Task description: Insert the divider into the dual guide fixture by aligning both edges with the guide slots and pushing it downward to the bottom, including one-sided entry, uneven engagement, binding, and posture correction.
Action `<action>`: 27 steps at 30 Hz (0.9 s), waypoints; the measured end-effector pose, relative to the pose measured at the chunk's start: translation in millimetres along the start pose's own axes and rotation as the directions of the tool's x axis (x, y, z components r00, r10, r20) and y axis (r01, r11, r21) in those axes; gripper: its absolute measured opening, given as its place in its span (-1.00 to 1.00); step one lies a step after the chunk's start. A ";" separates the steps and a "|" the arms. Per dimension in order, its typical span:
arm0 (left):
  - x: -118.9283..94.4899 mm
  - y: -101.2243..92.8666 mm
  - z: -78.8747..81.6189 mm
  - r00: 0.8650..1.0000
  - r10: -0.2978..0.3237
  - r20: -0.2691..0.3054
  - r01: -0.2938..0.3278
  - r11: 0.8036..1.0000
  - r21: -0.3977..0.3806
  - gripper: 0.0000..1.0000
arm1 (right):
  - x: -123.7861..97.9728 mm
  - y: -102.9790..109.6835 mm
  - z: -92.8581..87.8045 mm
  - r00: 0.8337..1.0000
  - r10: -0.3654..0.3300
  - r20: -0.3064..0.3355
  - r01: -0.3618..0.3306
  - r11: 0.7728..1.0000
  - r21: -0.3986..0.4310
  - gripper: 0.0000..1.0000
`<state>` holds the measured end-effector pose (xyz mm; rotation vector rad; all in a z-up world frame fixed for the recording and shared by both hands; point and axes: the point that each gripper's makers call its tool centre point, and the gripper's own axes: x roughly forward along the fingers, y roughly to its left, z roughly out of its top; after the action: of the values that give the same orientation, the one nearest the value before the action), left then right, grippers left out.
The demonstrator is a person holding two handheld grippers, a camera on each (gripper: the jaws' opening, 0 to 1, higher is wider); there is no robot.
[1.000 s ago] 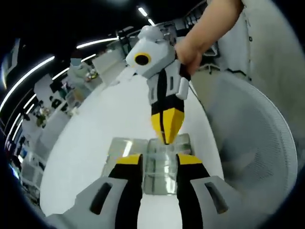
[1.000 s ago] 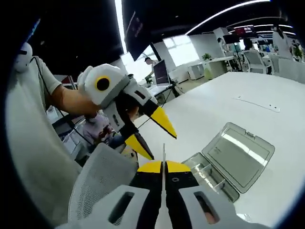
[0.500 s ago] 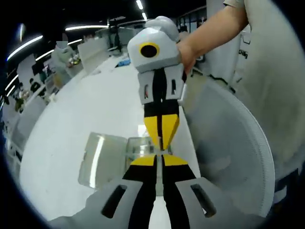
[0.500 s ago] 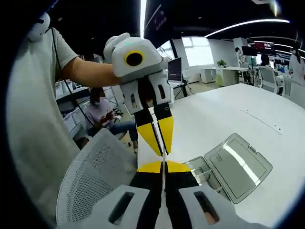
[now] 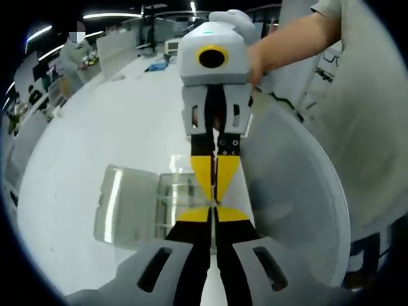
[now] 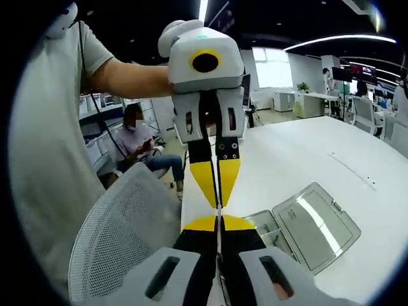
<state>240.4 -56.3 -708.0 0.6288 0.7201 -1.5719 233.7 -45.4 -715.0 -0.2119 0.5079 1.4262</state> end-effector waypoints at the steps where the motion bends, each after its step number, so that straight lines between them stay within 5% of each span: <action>1: 0.2 -0.4 -0.6 1.000 -0.006 -0.009 0.006 1.000 0.000 -1.00 | 0.3 0.2 -0.2 1.000 0.002 -0.001 -0.002 1.000 -0.002 -1.00; 16: -2.0 2.8 -6.1 0.994 -0.055 -0.089 0.053 0.998 -0.023 -1.00 | 5.1 -3.0 1.3 0.999 -0.028 0.029 0.027 0.999 0.034 -1.00; 27: -3.4 4.5 -7.1 0.977 -0.103 -0.186 0.094 0.994 -0.052 -1.00 | 5.2 -4.8 3.7 0.998 -0.046 0.034 0.045 0.998 0.053 -1.00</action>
<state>245.2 -49.1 -710.6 0.7263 0.9364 -1.5971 239.5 -39.9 -714.9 -0.1559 0.5079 1.3686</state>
